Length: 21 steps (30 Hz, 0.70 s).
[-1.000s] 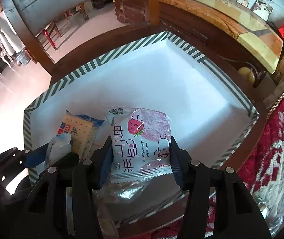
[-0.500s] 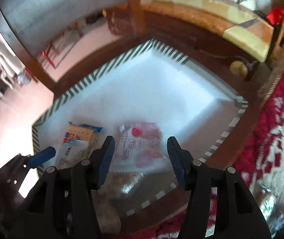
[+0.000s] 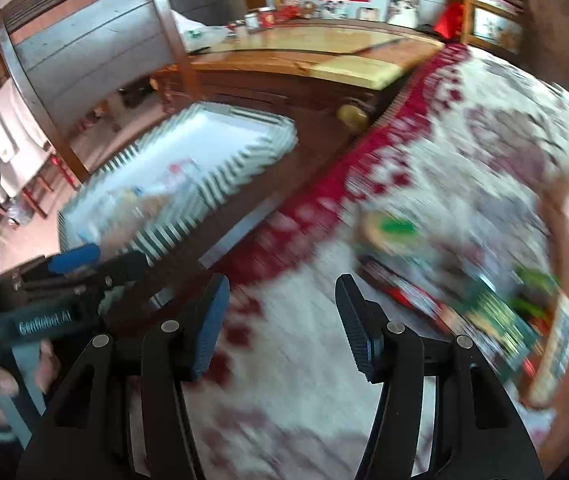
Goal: Organize snacks
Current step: 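Move both tools back to the snack pile, left tool toward the Nescafe stick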
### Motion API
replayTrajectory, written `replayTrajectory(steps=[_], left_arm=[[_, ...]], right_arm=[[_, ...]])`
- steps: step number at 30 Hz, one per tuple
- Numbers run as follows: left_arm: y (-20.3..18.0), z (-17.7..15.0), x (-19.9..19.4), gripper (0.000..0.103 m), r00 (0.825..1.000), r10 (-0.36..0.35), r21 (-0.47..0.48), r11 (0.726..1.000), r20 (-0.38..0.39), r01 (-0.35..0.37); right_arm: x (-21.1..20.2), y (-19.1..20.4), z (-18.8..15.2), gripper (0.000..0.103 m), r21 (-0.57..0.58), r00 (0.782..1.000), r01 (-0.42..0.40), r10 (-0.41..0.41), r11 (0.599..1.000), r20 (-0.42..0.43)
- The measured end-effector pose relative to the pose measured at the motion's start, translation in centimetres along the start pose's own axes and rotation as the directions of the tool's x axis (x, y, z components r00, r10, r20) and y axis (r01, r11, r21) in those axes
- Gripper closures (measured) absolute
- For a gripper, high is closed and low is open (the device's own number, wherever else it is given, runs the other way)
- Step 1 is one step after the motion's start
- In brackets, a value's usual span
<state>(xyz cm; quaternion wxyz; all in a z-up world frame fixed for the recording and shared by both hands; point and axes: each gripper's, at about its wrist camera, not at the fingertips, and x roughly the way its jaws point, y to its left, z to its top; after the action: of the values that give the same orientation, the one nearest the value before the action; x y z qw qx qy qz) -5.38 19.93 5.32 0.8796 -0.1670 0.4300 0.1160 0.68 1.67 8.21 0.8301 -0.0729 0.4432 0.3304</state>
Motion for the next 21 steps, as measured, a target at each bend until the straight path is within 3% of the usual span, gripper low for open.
replayTrajectory(steps=[2, 5, 10, 14, 21], left_arm=[[-0.9, -0.4, -0.1, 0.012, 1.000, 0.004, 0.050, 0.999, 0.017, -0.005], [-0.8, -0.3, -0.5, 0.012, 0.999, -0.011, 0.039, 0.999, 0.039, 0.009], [-1.1, -0.4, -1.6, 0.012, 0.993, 0.041, 0.046, 0.998, 0.109, -0.046], [-2.4, -0.7, -2.4, 0.012, 0.983, 0.075, 0.088, 0.992, 0.168, -0.091], [-5.0, -2.0, -3.0, 0.010, 0.974, 0.043, 0.199, 0.976, 0.224, -0.089]], right_arm=[[-1.5, -1.9, -2.1, 0.048, 0.022, 0.999, 0.032, -0.032, 0.999, 0.004], [-3.7, -4.1, -5.1, 0.048, 0.049, 0.997, 0.067, -0.069, 0.997, 0.040], [-6.3, -6.8, -8.9, 0.048, 0.076, 0.987, 0.131, -0.138, 0.988, 0.086], [-6.7, -8.6, -10.3, 0.048, 0.141, 0.985, 0.132, -0.146, 0.981, 0.091], [-6.2, -9.5, -10.8, 0.048, 0.191, 0.986, 0.121, -0.140, 0.974, 0.093]])
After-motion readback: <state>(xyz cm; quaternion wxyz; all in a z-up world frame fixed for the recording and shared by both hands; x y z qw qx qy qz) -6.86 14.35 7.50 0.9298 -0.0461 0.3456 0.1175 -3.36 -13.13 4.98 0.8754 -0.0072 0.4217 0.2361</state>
